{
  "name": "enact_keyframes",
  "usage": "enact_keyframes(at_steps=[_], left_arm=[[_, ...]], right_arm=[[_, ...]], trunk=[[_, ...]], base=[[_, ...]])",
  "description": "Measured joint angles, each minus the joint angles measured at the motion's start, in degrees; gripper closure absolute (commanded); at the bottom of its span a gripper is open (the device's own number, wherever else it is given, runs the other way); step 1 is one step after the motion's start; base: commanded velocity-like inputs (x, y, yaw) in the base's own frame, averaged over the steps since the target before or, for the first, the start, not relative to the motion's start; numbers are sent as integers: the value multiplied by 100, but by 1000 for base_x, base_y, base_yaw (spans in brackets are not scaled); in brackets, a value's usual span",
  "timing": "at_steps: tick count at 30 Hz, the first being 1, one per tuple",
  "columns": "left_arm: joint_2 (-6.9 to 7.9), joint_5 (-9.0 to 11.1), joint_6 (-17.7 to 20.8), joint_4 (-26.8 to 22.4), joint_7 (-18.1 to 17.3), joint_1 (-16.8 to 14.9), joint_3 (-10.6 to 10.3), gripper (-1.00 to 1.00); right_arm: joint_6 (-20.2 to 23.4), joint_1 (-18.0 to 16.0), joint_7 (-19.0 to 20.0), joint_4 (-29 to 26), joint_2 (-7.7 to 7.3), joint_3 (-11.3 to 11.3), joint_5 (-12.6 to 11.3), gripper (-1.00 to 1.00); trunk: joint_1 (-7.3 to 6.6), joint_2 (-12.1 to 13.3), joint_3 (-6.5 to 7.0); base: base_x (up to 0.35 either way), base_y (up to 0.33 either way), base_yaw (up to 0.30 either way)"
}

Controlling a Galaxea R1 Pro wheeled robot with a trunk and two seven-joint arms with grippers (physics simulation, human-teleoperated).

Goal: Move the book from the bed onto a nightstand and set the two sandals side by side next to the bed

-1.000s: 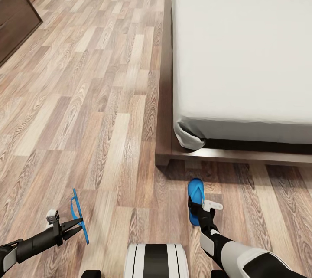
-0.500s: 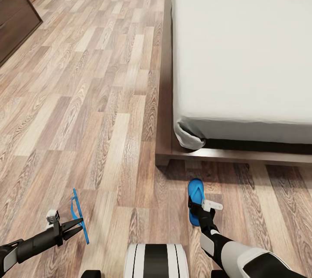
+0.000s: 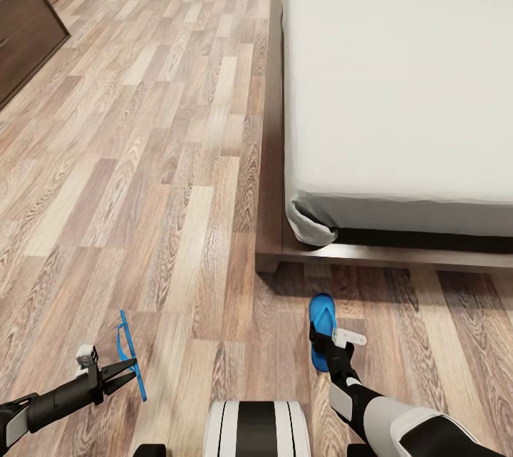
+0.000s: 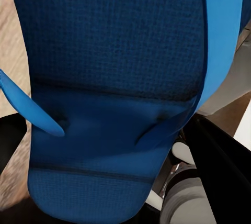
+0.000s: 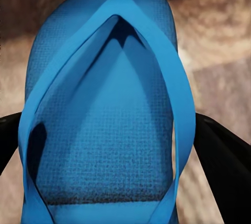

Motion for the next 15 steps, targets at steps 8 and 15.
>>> enact_keyframes(at_steps=[8,15], left_arm=[[0,0,9,5,0,0,-2,100],[3,-3,12,6,2,0,-7,100]], right_arm=[[2,0,0,0,-3,1,2,100],[0,0,-5,1,-6,0,-4,100]], trunk=[[0,0,0],[13,-6,-110]], base=[[0,0,0],[0,0,0]])
